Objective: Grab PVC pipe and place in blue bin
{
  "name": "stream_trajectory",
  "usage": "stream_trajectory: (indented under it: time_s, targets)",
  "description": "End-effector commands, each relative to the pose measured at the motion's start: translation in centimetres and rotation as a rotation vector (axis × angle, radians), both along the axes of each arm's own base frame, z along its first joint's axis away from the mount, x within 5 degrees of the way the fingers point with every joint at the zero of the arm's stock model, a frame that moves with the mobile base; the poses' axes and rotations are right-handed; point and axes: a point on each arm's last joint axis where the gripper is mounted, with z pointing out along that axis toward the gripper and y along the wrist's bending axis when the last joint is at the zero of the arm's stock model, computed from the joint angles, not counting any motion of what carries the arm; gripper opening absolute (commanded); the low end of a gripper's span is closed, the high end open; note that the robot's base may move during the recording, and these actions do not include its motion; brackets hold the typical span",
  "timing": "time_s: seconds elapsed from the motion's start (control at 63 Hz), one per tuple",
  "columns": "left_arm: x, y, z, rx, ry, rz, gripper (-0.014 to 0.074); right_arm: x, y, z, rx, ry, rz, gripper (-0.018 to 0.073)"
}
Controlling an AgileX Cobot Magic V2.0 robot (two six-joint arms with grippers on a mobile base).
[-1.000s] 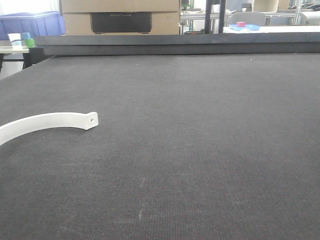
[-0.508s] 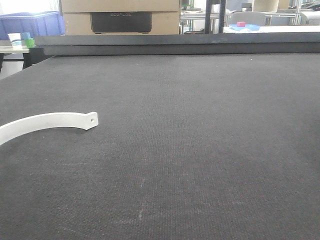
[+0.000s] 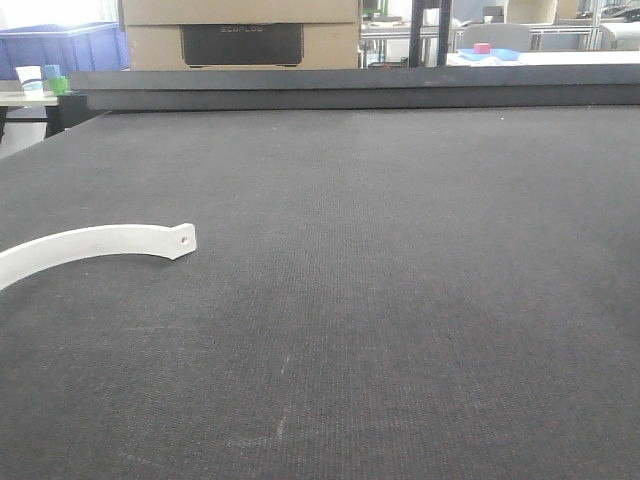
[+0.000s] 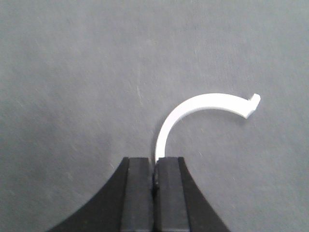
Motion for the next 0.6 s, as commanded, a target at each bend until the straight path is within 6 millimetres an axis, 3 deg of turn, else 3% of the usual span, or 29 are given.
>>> stream_trajectory:
  time_s: [0.0,0.111,0.301,0.587]
  targets:
    - [0.0,-0.2,-0.3,-0.031,0.003,0.002,-0.0111,1.1,-0.1,1.6,0.003,0.045,-0.005,-0.0151]
    - [0.0,-0.2,-0.2,-0.033,0.002,0.002,-0.0111,2.6,-0.5,1.7,-0.027,0.148,-0.045,-0.0151]
    - [-0.1,-0.2,-0.3,-0.040,0.013,0.001,-0.0111,4.5,0.2,-1.0,-0.034,0.346,-0.060,-0.0151]
    - [-0.2,-0.3,-0.4,-0.040,0.021,0.001,-0.0111,6.7,1.3,-4.6,0.006,0.474,-0.049,-0.0148]
